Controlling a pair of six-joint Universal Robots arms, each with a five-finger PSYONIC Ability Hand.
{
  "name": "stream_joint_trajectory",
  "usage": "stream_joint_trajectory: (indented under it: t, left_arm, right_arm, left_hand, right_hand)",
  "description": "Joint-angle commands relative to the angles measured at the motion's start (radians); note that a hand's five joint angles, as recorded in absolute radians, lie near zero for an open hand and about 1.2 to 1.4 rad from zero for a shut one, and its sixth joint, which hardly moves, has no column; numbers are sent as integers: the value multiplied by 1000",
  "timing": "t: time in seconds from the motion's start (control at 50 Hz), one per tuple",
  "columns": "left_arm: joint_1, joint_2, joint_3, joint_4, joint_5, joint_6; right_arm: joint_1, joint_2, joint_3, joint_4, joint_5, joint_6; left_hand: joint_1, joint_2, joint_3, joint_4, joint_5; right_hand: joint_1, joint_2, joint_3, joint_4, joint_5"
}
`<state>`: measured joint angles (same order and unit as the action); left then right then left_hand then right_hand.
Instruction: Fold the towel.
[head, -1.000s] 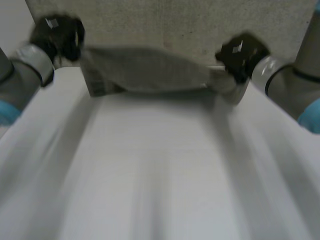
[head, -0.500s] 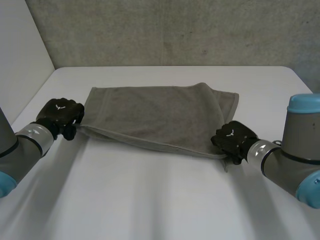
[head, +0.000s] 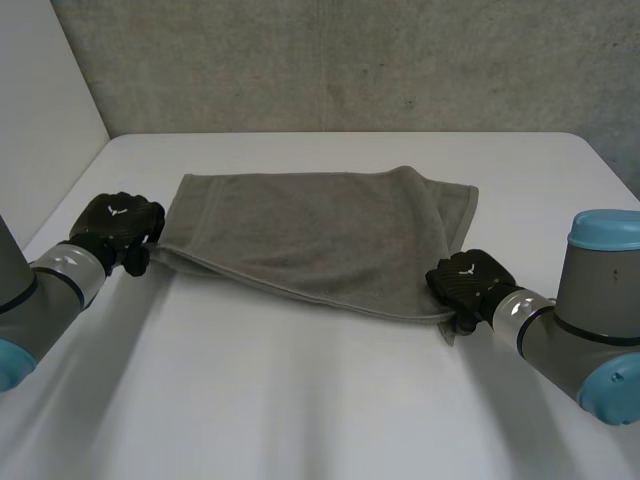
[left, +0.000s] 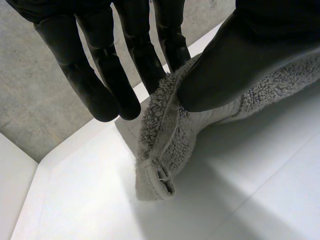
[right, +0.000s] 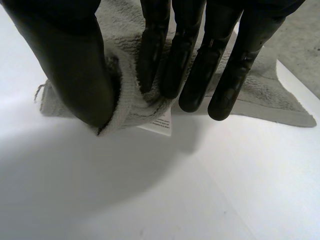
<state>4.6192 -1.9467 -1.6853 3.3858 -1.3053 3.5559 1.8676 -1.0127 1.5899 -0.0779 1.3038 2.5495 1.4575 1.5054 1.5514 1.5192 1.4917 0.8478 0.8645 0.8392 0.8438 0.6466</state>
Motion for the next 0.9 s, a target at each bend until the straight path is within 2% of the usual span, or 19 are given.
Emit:
stream_joint_trajectory:
  t: [0.02, 0.32, 0.36, 0.38, 0.4, 0.42, 0.44, 0.48, 0.58, 0.62, 0.64, 0.68, 0.8, 0.84, 0.86, 0.9]
  left_arm:
    - [7, 0, 1, 0, 0, 0]
    - [16, 3, 4, 0, -5, -3]
    - [21, 3, 7, 0, -5, -20]
    - [21, 3, 7, 0, -5, -20]
    - [26, 3, 10, 0, -5, -29]
    - [26, 3, 10, 0, -5, -29]
    - [29, 3, 12, 0, -5, -35]
    - [32, 3, 15, 0, -5, -39]
    - [38, 12, 18, -2, -8, -42]
    - [35, 28, 13, -11, -5, -43]
    - [35, 28, 13, -11, -5, -43]
    - [35, 75, 0, -11, 0, -45]
    - [33, 140, -20, -13, 0, -58]
    - [32, 187, -37, -13, 0, -60]
    - [32, 187, -37, -13, 0, -60]
    - [30, 228, -56, -14, 3, -57]
  right_arm:
    - [-7, -4, -1, -31, 2, 41]
    - [-10, 6, -14, -48, 2, 86]
    - [-12, 9, -22, -45, -6, 123]
    - [-12, 9, -22, -45, -6, 123]
    - [-15, 9, -28, -43, -8, 135]
    - [-15, 9, -28, -43, -8, 135]
    - [-19, 9, -39, -40, -6, 143]
    - [-28, 9, -51, -40, 2, 144]
    - [-62, -69, -79, -40, 3, 135]
    - [-87, -203, -91, -37, 2, 127]
    - [-87, -204, -91, -37, 2, 127]
    - [-107, -282, -114, -7, -3, 107]
    - [-104, -356, -131, 89, -14, 28]
    - [-99, -395, -128, 154, -14, -78]
    - [-99, -396, -128, 155, -14, -78]
    - [-97, -406, -119, 234, 5, -223]
  left_hand:
    - [-61, -109, -155, -123, -270]
    - [-61, -109, -155, -123, -270]
    - [-61, -109, -155, -123, -270]
    - [-61, -109, -155, -123, -270]
    - [-61, -109, -155, -123, -270]
    - [-61, -109, -155, -123, -270]
    - [-61, -109, -155, -123, -270]
    - [-61, -109, -155, -123, -270]
    - [-61, -109, -155, -123, -270]
    - [-61, -109, -155, -123, -270]
    - [-61, -109, -155, -123, -270]
    - [-61, -109, -155, -123, -270]
    - [-61, -109, -155, -123, -270]
    - [-61, -109, -155, -123, -270]
    - [-61, -109, -155, -123, -270]
    - [-61, -109, -155, -123, -270]
  right_hand:
    - [6, -10, 15, 10, 33]
    - [24, 7, 33, 28, 51]
    - [184, 168, 193, 188, 211]
    - [185, 169, 194, 189, 212]
    - [389, 372, 398, 393, 416]
    - [391, 374, 400, 395, 418]
    - [547, 530, 556, 551, 574]
    - [548, 532, 557, 552, 575]
    - [548, 532, 557, 552, 575]
    - [548, 532, 557, 552, 575]
    - [548, 532, 557, 552, 575]
    - [548, 532, 557, 552, 575]
    - [548, 532, 557, 552, 575]
    - [548, 532, 557, 552, 575]
    - [548, 532, 557, 552, 575]
    - [548, 532, 557, 552, 575]
